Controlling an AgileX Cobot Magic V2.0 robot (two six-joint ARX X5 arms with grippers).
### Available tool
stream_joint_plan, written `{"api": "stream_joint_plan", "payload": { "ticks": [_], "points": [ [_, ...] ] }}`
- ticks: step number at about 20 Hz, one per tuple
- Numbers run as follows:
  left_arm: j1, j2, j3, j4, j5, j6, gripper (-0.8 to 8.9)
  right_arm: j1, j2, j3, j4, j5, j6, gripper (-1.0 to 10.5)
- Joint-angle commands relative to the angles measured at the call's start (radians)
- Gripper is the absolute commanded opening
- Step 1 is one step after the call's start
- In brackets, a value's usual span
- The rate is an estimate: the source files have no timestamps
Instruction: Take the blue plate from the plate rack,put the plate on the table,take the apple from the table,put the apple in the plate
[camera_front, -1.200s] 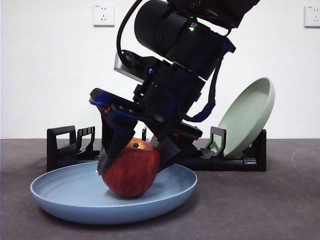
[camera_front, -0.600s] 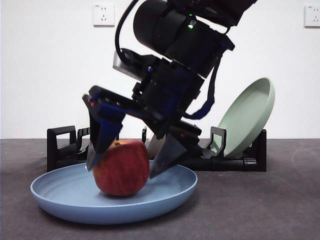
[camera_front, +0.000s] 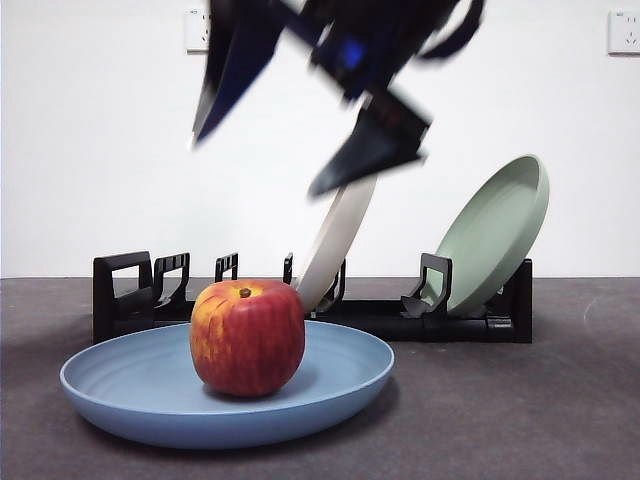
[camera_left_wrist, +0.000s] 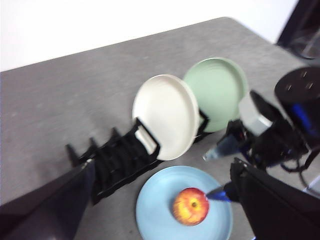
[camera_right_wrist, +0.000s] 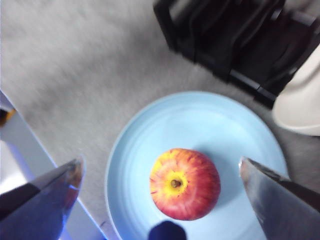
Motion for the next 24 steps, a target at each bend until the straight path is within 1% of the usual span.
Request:
{"api": "stream_joint_plan", "payload": {
  "ticks": [1, 3, 4, 5, 6, 8, 9, 10, 11, 13, 16, 17, 20, 22, 24],
  "points": [
    [-0.001, 0.011, -0.007, 0.019, 0.062, 0.024, 4.58, -0.014, -0.113, 0.003, -0.040, 0.047, -0.010, 5.3],
    [-0.008, 0.024, -0.007, 0.029, 0.097, 0.027, 4.38, -0.031, -0.211, 0.003, -0.087, 0.093, -0.016, 5.3],
    [-0.014, 0.032, -0.007, 0.033, 0.113, 0.042, 3.48, -0.042, -0.265, 0.003, -0.113, 0.118, -0.018, 5.1],
    [-0.020, 0.040, -0.007, 0.034, 0.119, 0.046, 2.53, -0.051, -0.307, 0.003, -0.136, 0.135, -0.020, 4.3],
    [-0.028, 0.051, -0.007, 0.034, 0.118, 0.047, 1.45, -0.060, -0.356, 0.003, -0.161, 0.158, -0.021, 3.1],
    [-0.050, 0.071, -0.007, 0.035, 0.117, 0.059, 0.07, -0.074, -0.430, 0.003, -0.208, 0.204, -0.047, 0.8],
    [-0.061, 0.079, -0.008, 0.037, 0.116, 0.075, -0.11, -0.079, -0.457, 0.003, -0.233, 0.224, -0.069, 0.0],
    [-0.074, 0.085, -0.017, 0.050, 0.114, 0.076, -0.09, -0.083, -0.481, 0.003, -0.265, 0.249, -0.088, -0.1],
    [-0.087, 0.085, -0.037, 0.080, 0.114, 0.075, -0.09, -0.083, -0.498, 0.003, -0.296, 0.277, -0.089, -0.1],
    [-0.111, 0.074, -0.112, 0.161, 0.109, 0.065, -0.09, -0.083, -0.520, 0.002, -0.341, 0.302, -0.089, -0.1],
    [-0.138, 0.025, -0.301, 0.309, 0.097, 0.014, -0.09, -0.082, -0.547, -0.025, -0.347, 0.296, -0.087, -0.1],
    [-0.144, 0.002, -0.372, 0.362, 0.070, 0.002, -0.09, -0.082, -0.555, -0.047, -0.336, 0.295, -0.079, -0.1],
    [-0.157, -0.075, -0.570, 0.515, -0.034, -0.056, -0.09, -0.082, -0.583, -0.148, -0.274, 0.296, -0.024, -0.1],
    [-0.170, -0.129, -0.678, 0.608, -0.077, -0.092, -0.09, -0.081, -0.613, -0.245, -0.175, 0.295, -0.010, -0.1],
    [-0.190, -0.178, -0.770, 0.689, -0.151, -0.103, -0.09, -0.080, -0.640, -0.350, -0.061, 0.296, 0.018, -0.1]
  ]
}}
